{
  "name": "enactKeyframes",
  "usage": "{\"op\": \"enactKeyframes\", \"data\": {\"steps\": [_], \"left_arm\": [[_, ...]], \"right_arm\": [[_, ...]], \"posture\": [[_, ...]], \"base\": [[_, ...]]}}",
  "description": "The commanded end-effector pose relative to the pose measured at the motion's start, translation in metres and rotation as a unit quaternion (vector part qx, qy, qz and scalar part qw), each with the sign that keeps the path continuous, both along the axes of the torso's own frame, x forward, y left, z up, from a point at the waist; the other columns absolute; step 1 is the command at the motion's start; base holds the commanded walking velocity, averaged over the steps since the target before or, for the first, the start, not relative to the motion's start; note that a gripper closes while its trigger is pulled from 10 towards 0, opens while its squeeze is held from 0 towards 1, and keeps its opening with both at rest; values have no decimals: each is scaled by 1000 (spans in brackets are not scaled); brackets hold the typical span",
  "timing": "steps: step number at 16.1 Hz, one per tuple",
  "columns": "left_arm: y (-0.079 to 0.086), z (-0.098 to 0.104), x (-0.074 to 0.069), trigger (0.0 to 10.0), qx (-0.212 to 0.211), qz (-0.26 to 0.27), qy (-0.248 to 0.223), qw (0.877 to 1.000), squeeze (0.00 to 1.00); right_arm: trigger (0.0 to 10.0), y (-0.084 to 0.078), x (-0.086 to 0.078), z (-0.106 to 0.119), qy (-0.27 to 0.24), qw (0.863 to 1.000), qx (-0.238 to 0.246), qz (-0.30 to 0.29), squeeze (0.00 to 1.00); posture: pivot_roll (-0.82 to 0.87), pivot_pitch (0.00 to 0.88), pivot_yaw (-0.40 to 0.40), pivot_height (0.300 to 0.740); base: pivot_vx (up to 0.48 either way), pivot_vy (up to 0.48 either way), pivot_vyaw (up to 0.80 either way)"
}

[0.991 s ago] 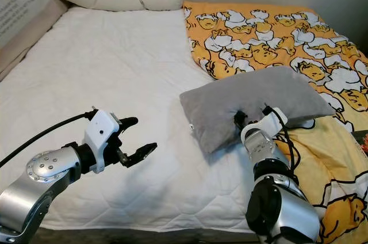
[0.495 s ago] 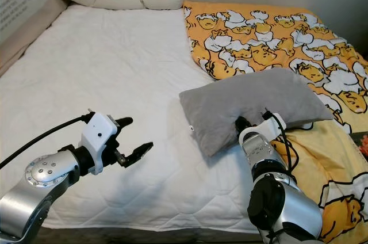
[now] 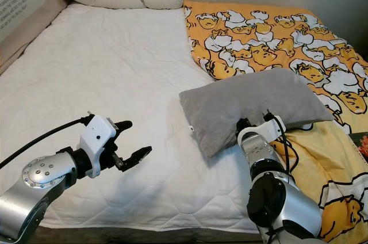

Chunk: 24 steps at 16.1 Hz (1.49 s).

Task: Clean up the room

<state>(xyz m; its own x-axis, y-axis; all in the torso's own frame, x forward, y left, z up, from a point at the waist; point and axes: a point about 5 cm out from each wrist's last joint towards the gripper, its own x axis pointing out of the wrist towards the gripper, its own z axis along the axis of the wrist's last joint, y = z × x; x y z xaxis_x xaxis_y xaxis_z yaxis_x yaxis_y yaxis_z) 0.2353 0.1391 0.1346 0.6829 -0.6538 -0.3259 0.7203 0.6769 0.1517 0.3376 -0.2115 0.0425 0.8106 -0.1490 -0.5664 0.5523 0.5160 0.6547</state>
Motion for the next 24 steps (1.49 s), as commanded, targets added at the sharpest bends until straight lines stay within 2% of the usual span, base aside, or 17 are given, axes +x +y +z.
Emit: {"op": "enactKeyframes", "data": {"steps": [1,5,9,16,19,20,21,22,24], "left_arm": [[0,2,1,10000,-1,-5,1,1000,0],[5,0,3,10000,11,-3,6,1000,0],[8,0,1,10000,3,10,14,1000,0],[16,4,-6,10000,-6,32,7,999,0],[38,9,4,10000,1,133,-33,991,0],[43,10,6,10000,5,149,-39,988,0],[48,10,6,10000,8,169,-41,985,0],[64,14,8,10000,-3,218,-51,975,0],[78,21,11,10000,0,255,-70,964,0]], "right_arm": [[0,0,4,5,-6,1000,-1,-5,0],[0,-3,3,5,-6,1000,-7,-6,0],[0,-7,1,3,2,1000,-15,-7,0],[0,-5,8,12,-7,999,-39,19,0],[0,-6,17,27,-33,998,-45,23,0],[0,-4,21,31,-44,998,-43,27,0],[0,-1,25,37,-55,996,-50,42,0],[0,20,41,61,-103,985,-74,119,0],[0,47,53,81,-141,963,-98,206,0]], "posture": [[7,0,-46,740],[1,0,-37,740],[2,0,-40,740],[13,0,-50,740],[9,0,-44,740],[8,0,-43,740],[6,0,-42,740],[4,0,-39,740],[3,0,-40,740]], "base": [[0,0,0],[0,0,0],[0,0,0],[0,0,0],[0,0,0],[0,0,0],[0,0,0],[0,0,0],[0,0,0]]}}
